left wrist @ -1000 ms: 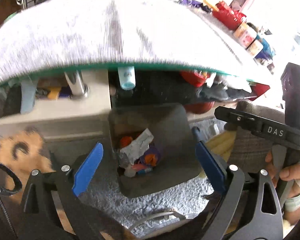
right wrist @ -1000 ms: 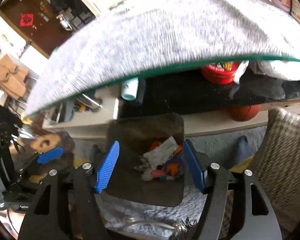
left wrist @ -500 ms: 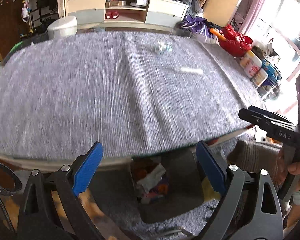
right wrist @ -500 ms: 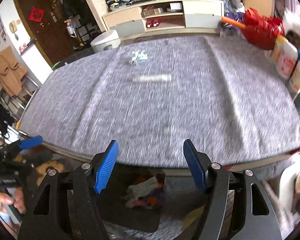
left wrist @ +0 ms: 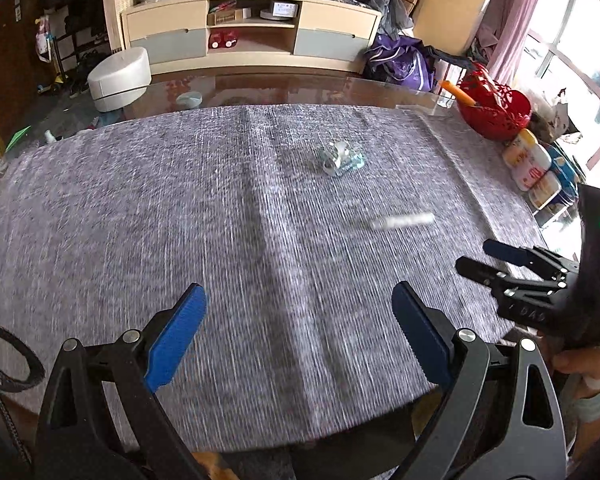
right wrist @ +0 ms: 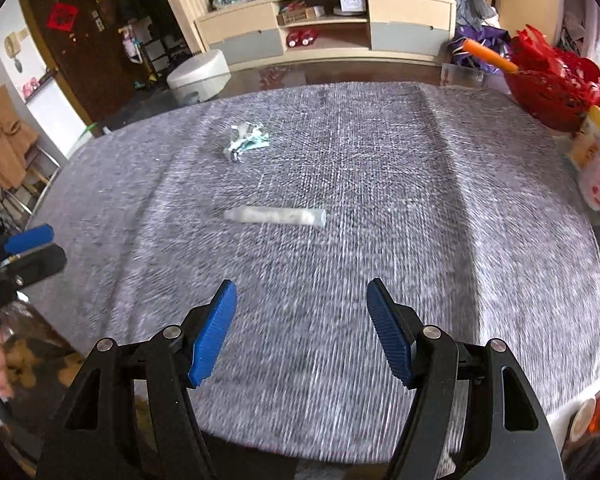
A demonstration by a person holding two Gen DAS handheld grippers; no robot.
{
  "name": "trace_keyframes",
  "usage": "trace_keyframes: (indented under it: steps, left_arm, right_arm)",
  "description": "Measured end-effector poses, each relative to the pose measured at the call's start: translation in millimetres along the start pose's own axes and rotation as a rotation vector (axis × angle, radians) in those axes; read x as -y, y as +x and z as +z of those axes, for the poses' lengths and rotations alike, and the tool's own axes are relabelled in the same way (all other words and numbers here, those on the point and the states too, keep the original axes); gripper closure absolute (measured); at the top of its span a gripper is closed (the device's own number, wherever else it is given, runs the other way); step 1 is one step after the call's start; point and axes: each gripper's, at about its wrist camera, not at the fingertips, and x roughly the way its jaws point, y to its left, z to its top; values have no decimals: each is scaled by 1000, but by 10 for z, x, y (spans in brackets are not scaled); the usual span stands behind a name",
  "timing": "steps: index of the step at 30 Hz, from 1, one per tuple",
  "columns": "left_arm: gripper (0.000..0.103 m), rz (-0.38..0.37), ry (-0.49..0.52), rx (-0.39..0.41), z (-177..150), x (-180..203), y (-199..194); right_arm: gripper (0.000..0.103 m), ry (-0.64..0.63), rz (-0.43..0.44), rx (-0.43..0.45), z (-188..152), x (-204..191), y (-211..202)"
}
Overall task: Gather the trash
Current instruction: 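Grasp the clear plastic wrapper with the left tool while the right tool grasps the white straw wrapper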
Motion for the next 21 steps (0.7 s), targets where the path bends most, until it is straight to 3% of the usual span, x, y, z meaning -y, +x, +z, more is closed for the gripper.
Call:
trace_keyframes:
  steps: [15, 17, 21]
  left_arm:
    - [14, 3, 3, -48, 595, -73, 582]
    - [14, 3, 3, -53, 664, -81, 657]
    - [14, 0, 13, -67, 801, -37, 846]
  right_arm:
    - [35, -188, -21, 4, 369, -257, 631]
    - [44, -186, -19, 13, 408, -236, 645]
    - [75, -185, -18, 22, 484, -185, 631]
